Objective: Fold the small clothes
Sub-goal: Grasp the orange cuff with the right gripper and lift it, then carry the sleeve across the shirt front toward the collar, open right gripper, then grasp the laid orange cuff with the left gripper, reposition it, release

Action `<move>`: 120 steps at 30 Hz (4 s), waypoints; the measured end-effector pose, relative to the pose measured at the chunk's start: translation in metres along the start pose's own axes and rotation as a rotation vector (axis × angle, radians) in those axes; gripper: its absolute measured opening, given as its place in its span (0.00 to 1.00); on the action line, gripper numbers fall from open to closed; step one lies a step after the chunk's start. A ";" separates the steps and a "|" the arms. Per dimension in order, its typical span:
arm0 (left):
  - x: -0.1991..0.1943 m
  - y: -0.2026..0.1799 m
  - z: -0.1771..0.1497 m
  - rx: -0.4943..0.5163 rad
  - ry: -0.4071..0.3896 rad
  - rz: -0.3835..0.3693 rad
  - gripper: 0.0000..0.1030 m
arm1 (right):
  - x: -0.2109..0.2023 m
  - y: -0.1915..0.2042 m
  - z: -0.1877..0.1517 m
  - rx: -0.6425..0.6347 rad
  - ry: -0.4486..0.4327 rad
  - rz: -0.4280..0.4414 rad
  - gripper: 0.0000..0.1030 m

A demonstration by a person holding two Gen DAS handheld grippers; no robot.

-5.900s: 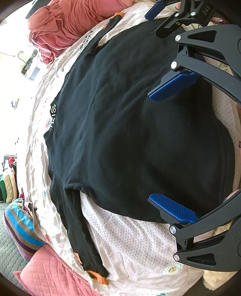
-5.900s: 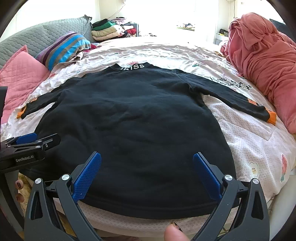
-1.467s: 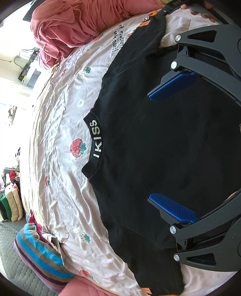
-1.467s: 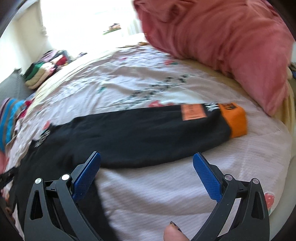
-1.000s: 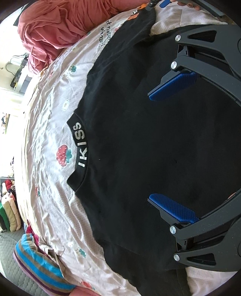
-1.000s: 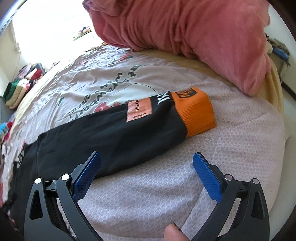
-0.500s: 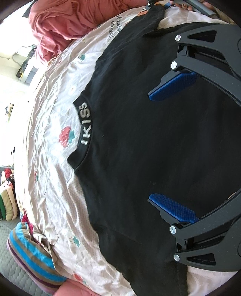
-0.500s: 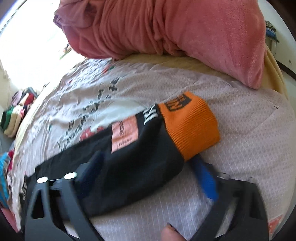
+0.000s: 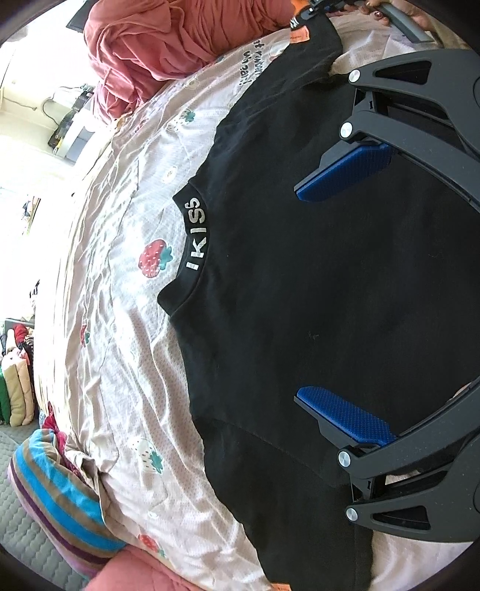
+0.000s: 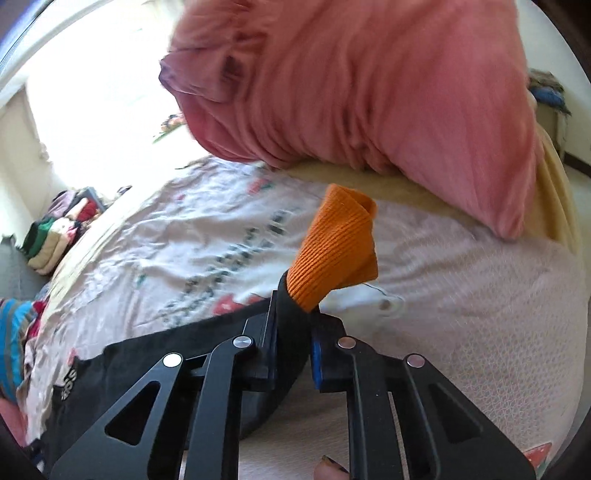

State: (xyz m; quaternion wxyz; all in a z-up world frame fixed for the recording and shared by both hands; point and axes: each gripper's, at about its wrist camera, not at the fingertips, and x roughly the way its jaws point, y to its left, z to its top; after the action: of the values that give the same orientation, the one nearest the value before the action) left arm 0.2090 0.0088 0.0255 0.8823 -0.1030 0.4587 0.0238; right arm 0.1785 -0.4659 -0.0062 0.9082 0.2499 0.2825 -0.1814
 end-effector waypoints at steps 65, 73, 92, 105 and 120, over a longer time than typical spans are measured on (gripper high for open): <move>0.007 0.083 0.002 -0.308 0.103 -0.338 0.91 | -0.073 0.307 -0.177 -0.583 0.292 0.627 0.35; 0.032 0.061 -0.011 -0.234 0.202 -0.330 0.63 | -0.078 0.282 -0.157 -0.538 0.269 0.588 0.42; 0.051 0.032 -0.015 -0.191 0.202 -0.328 0.29 | -0.081 0.211 -0.114 -0.378 0.248 0.520 0.42; -0.006 0.040 0.008 -0.159 0.035 -0.379 0.05 | -0.078 0.196 -0.105 -0.364 0.243 0.463 0.42; -0.041 0.077 0.016 -0.206 -0.058 -0.326 0.01 | -0.063 0.218 -0.128 -0.547 0.256 0.351 0.51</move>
State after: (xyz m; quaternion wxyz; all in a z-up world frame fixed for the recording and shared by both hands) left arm 0.1874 0.0894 0.0552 0.8721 -0.2652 0.4054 -0.0698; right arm 0.1786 -0.2063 0.0170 0.9162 0.0626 0.3847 0.0930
